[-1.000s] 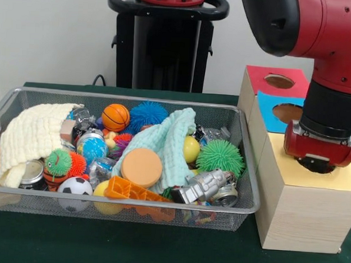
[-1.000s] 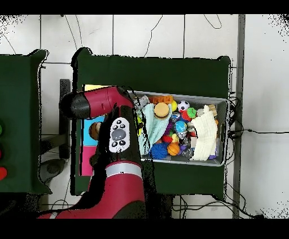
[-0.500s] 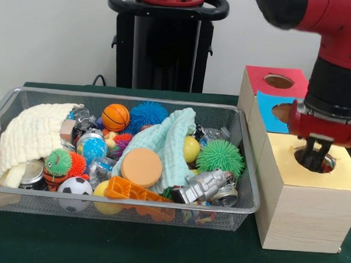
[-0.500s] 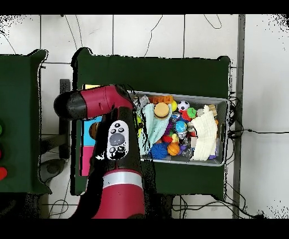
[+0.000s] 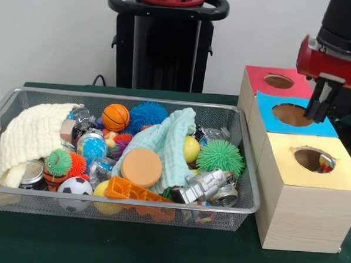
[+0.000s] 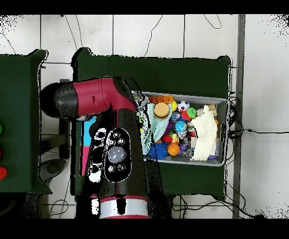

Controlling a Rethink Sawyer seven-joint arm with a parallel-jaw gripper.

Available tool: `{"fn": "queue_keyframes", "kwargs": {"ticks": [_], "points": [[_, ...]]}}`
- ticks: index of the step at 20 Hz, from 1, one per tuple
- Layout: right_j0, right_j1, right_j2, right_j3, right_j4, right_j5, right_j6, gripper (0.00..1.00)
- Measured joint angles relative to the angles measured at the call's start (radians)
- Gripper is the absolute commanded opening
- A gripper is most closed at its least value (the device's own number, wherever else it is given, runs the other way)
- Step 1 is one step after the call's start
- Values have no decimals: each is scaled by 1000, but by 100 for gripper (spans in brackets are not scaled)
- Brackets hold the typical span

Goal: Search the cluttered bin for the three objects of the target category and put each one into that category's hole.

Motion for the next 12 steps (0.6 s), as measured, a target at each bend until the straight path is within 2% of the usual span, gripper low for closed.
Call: {"fn": "queue_keyframes", "kwargs": {"ticks": [9, 12], "points": [[-82, -45, 1, -38, -2, 6, 0, 0], [-119, -35, 1, -89, -4, 6, 0, 0]]}}
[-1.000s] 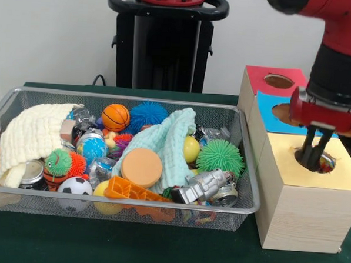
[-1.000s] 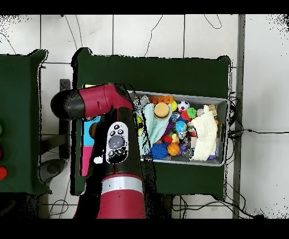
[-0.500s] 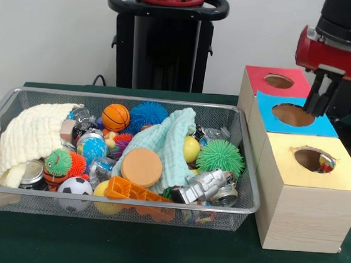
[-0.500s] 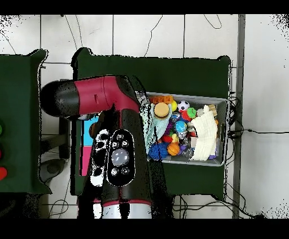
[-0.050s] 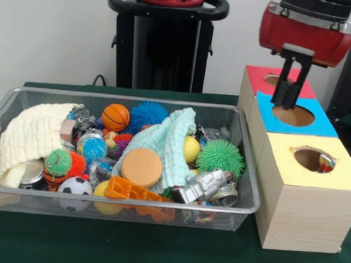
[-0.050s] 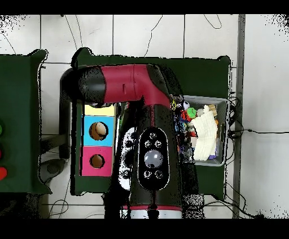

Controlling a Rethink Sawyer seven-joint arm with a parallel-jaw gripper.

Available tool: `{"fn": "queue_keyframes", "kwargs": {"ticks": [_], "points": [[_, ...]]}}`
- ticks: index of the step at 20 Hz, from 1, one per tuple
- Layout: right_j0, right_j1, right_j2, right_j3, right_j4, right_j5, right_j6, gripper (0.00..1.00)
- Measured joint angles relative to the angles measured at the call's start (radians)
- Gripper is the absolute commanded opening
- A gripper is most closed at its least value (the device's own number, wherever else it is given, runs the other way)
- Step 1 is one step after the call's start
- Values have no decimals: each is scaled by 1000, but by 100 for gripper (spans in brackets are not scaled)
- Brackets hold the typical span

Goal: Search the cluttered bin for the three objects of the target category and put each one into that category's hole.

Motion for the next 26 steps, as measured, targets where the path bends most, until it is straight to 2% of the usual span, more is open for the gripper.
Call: {"fn": "queue_keyframes", "kwargs": {"ticks": [6, 13, 19, 26], "points": [[-19, 39, 0, -76, -5, -3, 0, 0], [-19, 106, 1, -147, -9, -53, 0, 0], [-20, 136, 3, -171, -12, -61, 0, 0], [-31, 131, 22, -171, -15, -54, -13, 0]]}}
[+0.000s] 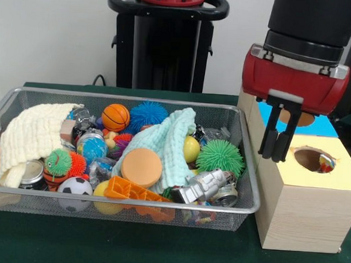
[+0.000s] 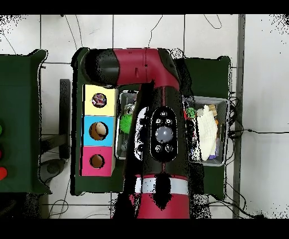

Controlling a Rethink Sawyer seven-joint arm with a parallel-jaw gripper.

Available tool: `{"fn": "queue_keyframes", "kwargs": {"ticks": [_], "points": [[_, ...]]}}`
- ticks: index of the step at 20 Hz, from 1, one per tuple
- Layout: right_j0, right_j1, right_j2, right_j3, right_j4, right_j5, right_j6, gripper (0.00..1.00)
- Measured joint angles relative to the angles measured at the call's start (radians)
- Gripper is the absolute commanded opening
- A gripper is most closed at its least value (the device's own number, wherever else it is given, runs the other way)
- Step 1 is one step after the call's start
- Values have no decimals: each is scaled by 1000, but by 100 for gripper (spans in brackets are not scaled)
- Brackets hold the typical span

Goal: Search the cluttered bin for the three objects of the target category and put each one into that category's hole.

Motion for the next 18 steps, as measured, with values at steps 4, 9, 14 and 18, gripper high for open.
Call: {"fn": "queue_keyframes", "kwargs": {"ticks": [4, 9, 14, 18], "points": [[-41, -9, 48, 0, -11, 17, -65, 0], [-89, -16, 82, 0, -57, 17, -192, 0], [-101, -16, 89, 0, -102, 17, -253, 0], [-102, -15, 98, 1, -119, 16, -261, 0]]}}
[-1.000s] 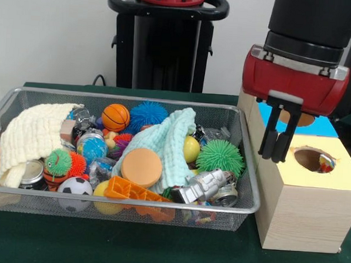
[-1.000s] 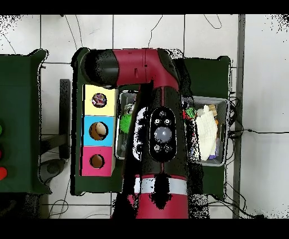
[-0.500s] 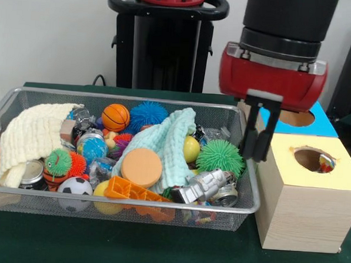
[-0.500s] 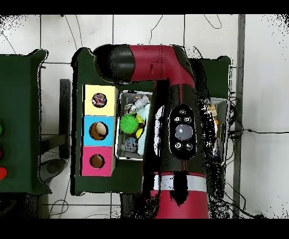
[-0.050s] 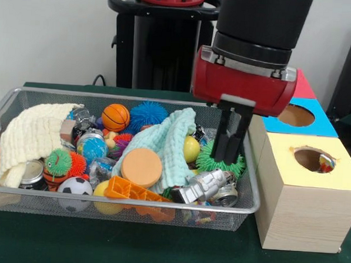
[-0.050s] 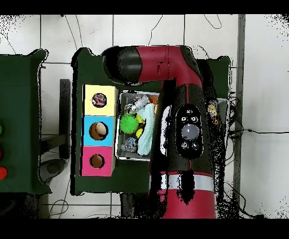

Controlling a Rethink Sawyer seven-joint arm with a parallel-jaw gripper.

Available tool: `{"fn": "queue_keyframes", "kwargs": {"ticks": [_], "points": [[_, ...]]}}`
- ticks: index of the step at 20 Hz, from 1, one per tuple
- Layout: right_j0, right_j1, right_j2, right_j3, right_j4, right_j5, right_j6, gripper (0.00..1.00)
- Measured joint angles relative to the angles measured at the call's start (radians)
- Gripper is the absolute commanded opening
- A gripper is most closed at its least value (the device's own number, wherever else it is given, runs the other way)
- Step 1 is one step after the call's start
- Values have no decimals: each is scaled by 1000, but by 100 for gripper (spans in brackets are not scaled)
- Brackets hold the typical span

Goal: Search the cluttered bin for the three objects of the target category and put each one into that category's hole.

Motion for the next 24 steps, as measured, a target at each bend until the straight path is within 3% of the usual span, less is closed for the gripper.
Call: {"fn": "queue_keyframes", "kwargs": {"ticks": [8, 17, 24], "points": [[28, 17, 0, 0, -3, -57, 0, 0], [89, 47, -4, 37, -17, -211, 0, 0], [87, 55, -5, 56, -21, -224, 0, 0]]}}
